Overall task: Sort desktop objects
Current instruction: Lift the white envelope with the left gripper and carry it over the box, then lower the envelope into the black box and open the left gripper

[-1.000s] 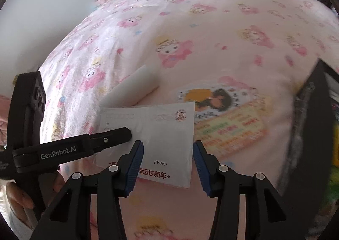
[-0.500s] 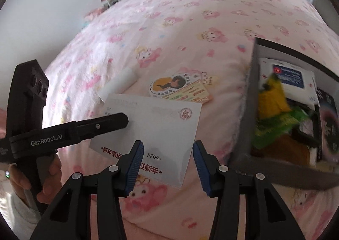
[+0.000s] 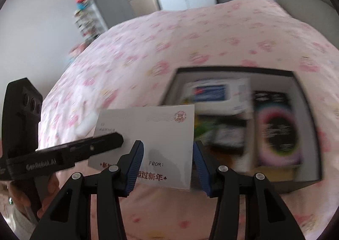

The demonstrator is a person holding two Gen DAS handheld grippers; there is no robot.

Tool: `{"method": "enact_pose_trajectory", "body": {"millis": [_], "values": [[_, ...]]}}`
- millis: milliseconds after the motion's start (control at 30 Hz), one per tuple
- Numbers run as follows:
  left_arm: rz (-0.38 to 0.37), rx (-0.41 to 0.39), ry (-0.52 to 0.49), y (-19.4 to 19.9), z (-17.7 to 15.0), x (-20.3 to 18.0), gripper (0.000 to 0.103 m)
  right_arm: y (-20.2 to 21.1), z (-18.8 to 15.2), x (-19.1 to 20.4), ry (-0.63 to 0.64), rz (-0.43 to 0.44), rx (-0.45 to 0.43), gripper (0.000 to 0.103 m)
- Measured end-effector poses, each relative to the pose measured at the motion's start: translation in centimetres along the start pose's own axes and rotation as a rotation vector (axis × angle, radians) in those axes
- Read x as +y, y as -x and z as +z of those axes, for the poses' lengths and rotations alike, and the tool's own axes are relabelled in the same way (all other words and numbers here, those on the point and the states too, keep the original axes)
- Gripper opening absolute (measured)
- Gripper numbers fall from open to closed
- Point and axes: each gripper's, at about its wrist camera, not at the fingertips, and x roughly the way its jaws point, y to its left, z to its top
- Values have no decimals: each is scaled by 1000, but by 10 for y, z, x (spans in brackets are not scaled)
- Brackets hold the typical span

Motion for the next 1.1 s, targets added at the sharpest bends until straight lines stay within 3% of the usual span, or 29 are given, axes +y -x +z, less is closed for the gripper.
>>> {"method": "enact_pose_trajectory", "body": {"millis": [233, 467, 667, 1100], "values": [[19, 57, -76, -65, 20, -67, 45, 13, 21, -87, -134, -40, -72, 45], [46, 99, -72, -115, 41, -88, 45, 6, 27, -130, -178, -76, -87, 45], [69, 129, -68, -151, 56, -90, 45, -18, 51, -154, -192, -110, -51, 45], [104, 197, -60, -185, 52, -90, 51, -34, 40, -175, -235, -140, -3, 43]]}}
